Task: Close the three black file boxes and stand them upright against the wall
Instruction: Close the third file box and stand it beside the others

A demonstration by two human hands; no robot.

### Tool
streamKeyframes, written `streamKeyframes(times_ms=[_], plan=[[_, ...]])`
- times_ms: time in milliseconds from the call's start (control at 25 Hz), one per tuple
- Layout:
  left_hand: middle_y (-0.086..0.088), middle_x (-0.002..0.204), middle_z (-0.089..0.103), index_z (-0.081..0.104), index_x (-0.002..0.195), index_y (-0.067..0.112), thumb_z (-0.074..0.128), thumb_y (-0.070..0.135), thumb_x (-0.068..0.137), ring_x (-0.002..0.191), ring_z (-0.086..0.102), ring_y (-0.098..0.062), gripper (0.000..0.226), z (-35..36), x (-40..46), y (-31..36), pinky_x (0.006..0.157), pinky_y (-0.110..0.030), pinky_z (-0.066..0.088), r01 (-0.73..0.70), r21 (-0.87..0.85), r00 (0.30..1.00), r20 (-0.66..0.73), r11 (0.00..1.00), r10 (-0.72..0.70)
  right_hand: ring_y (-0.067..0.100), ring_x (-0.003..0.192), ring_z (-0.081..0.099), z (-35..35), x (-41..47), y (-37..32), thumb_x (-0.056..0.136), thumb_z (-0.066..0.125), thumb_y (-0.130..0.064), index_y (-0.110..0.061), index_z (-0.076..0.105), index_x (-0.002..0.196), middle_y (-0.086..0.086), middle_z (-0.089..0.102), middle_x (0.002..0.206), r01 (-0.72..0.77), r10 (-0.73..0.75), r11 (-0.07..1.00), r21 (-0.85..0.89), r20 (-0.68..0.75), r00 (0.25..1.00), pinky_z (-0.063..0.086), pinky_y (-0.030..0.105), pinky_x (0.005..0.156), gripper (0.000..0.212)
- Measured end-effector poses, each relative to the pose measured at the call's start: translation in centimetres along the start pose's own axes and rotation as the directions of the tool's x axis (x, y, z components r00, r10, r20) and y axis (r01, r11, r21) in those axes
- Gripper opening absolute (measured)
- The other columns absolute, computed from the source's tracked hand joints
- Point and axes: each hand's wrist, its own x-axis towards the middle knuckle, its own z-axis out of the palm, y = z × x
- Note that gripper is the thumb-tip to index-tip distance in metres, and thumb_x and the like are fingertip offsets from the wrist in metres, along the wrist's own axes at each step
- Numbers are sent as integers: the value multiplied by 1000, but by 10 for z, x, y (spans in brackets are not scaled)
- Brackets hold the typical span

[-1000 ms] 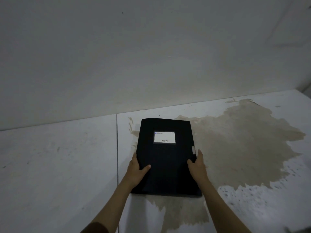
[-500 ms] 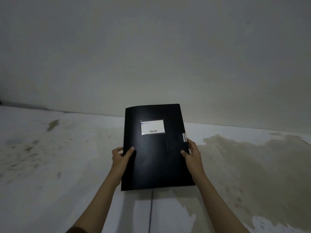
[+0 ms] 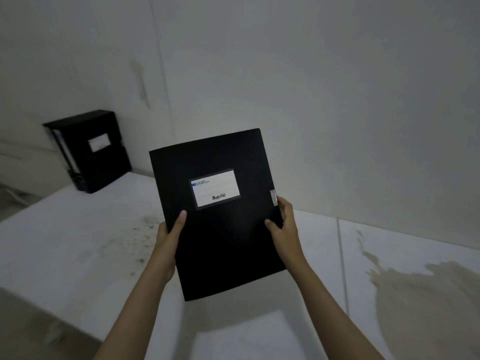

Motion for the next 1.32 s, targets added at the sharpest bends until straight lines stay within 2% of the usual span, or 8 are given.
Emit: streamKeyframes(times_ms=[80,240,360,640,760,1040,1160,1320], plan=[[-4,130,55,37,135,22,63,65,61,119,54,-27,89,-36,0,18,103,-48,43,-33,-33,998,-49,999,32,-1,110,46,40,8,-13,88,49,-1,-28,35,130,-12,46,122,27,-28,999,27,24,999,39,12,88,52],[-4,120,61,43,126,17,62,54,75,107,61,-22,66,-98,-2,46,84,-34,52,-141,-30,980,-148,990,135,10,116,43,114,16,-28,90,50,-10,-26,35,131,-9,44,123,18,-19,999,31,49,999,39,29,98,46],[-5,113,60,43,121,12,59,42,83,101,62,-21,51,-130,-1,56,73,-29,51,-222,-11,936,-281,975,210,10,115,40,160,17,-31,92,49,-12,-24,33,132,-9,40,123,-13,10,1000,25,90,996,37,29,98,44],[5,102,55,40,109,20,58,38,86,100,58,-19,35,-168,44,65,76,-30,49,-306,70,850,-430,950,305,8,126,31,238,66,-47,91,49,-9,-22,21,142,-2,31,146,142,-120,987,-75,245,962,28,28,106,60],[1,102,53,39,107,20,59,37,85,102,56,-25,35,-180,83,72,87,-43,51,-315,130,814,-473,940,338,15,138,26,272,105,-59,91,50,-9,-20,18,145,2,24,152,252,-204,959,-131,297,933,22,28,113,63],[-3,110,53,38,103,28,63,44,80,105,54,-27,38,-206,158,79,99,-55,43,-297,191,754,-554,936,353,23,145,7,361,167,-96,88,57,-24,-42,17,141,0,-5,158,449,-351,884,-132,448,822,19,51,115,69],[-6,114,53,37,100,34,63,46,78,107,53,-30,36,-215,181,79,98,-57,44,-285,157,749,-579,946,322,31,145,0,400,179,-106,86,59,-35,-48,17,139,-7,-13,157,446,-342,889,-109,491,801,19,63,112,69],[-5,113,55,39,101,34,64,46,77,105,56,-30,37,-237,219,80,96,-57,45,-288,110,759,-579,951,297,31,145,-4,449,192,-99,83,62,-40,-46,19,138,-12,-15,155,439,-337,892,-106,492,803,25,65,109,70]])
